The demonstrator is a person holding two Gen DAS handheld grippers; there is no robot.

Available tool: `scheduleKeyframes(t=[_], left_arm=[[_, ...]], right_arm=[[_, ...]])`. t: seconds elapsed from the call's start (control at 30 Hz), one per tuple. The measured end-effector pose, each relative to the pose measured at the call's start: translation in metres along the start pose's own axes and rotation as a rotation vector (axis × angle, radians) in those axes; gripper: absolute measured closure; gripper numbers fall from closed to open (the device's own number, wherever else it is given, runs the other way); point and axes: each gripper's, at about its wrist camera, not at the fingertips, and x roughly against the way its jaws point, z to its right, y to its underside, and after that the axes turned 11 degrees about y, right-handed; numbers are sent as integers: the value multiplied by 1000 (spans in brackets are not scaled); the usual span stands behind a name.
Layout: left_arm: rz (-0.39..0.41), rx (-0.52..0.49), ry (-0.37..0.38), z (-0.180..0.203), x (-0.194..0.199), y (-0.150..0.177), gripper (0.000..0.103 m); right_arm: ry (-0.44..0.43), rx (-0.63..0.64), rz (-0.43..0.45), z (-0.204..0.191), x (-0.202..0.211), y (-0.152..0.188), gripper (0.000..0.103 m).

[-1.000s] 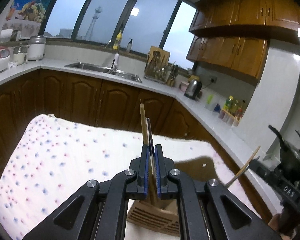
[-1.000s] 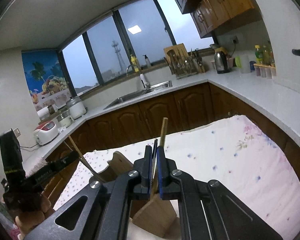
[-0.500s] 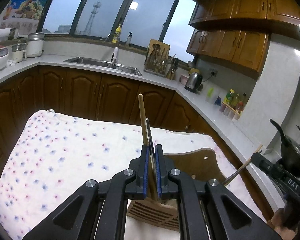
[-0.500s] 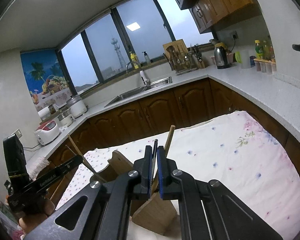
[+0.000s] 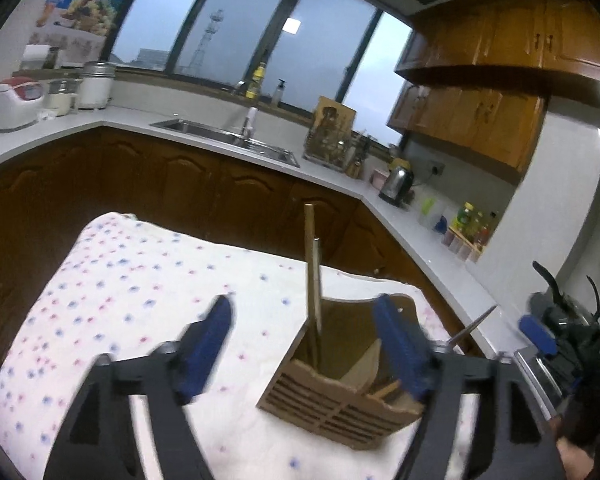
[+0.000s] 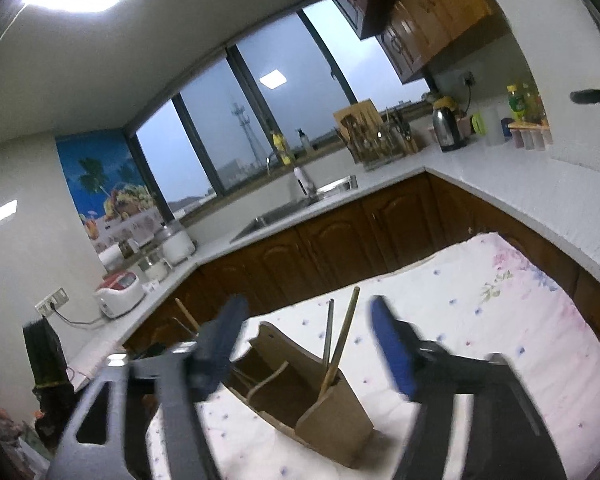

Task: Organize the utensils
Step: 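Lower the chopsticks into the holder and open both tools, then move both open tools back down toward the remaining chopsticks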

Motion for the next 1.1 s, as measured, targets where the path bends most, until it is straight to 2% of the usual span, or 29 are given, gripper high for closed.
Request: scheduleKeyframes(t=[0.03, 0.07, 0.13, 0.37, 0.7, 1.1], left_arm=[[12, 11, -2, 0, 11, 4, 23], [11, 13, -1, 1, 15, 6, 22], [7, 24, -19, 2, 30, 14, 17], [-8, 62, 0, 11, 78, 33, 16], [-54, 74, 2, 22, 141, 58, 14], [-159, 79, -29, 43, 166, 87, 14]], right_arm=[[-9, -3, 17, 1, 8, 0, 2], [-8, -2, 29, 1, 14, 1, 0], [-8, 17, 32, 0, 25, 3, 0], [15, 85, 26, 2, 68, 22, 0], [80, 100, -32, 21, 115, 52, 0], [155, 96, -139, 51, 138, 97, 0]])
